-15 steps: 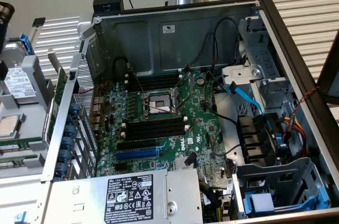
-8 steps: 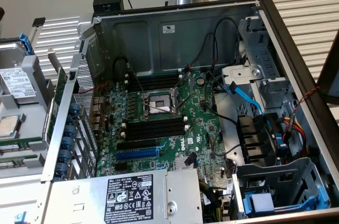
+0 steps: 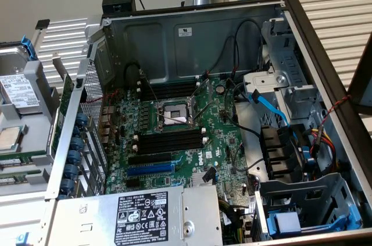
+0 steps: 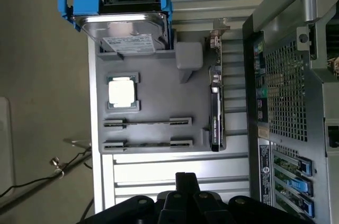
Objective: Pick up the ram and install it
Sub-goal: 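Reach for the ram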
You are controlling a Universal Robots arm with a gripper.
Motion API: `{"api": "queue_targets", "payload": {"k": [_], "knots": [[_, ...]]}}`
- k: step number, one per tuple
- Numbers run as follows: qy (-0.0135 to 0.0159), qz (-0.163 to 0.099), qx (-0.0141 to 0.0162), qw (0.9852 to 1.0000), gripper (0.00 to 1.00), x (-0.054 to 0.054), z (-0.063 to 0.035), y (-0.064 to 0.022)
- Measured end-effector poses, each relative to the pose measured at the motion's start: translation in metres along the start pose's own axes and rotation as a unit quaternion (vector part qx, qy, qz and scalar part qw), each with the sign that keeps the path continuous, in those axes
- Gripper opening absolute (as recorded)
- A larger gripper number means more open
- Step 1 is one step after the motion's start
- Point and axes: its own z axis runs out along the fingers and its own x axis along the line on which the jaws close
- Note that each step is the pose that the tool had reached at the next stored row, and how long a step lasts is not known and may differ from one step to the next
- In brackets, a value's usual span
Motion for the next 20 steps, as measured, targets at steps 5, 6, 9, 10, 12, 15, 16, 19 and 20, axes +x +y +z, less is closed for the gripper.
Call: {"api": "queue_targets", "payload": {"k": [5, 6, 9, 10, 12, 15, 16, 19, 20], "knots": [[0.0010, -0.001, 0.0001, 1.0000, 0.11, 0.003, 0.0000, -0.0001], [0.0010, -0.001, 0.0001, 1.0000, 0.11, 0.003, 0.0000, -0.0002], [0.0011, -0.001, 0.0001, 1.0000, 0.11, 0.007, 0.0002, -0.0004], [0.0015, -0.001, 0.0001, 1.0000, 0.11, 0.008, 0.0002, -0.0005], [0.0020, -0.002, 0.0002, 1.0000, 0.11, 0.010, 0.0003, -0.0006], [0.0021, -0.003, 0.0002, 1.0000, 0.11, 0.015, 0.0005, -0.0010], [0.0022, -0.003, 0.0002, 1.0000, 0.11, 0.017, 0.0005, -0.0011], [0.0022, -0.004, 0.0002, 1.0000, 0.11, 0.020, 0.0006, -0.0014], [0.0022, -0.004, 0.0002, 1.0000, 0.11, 0.022, 0.0007, -0.0014]]}}
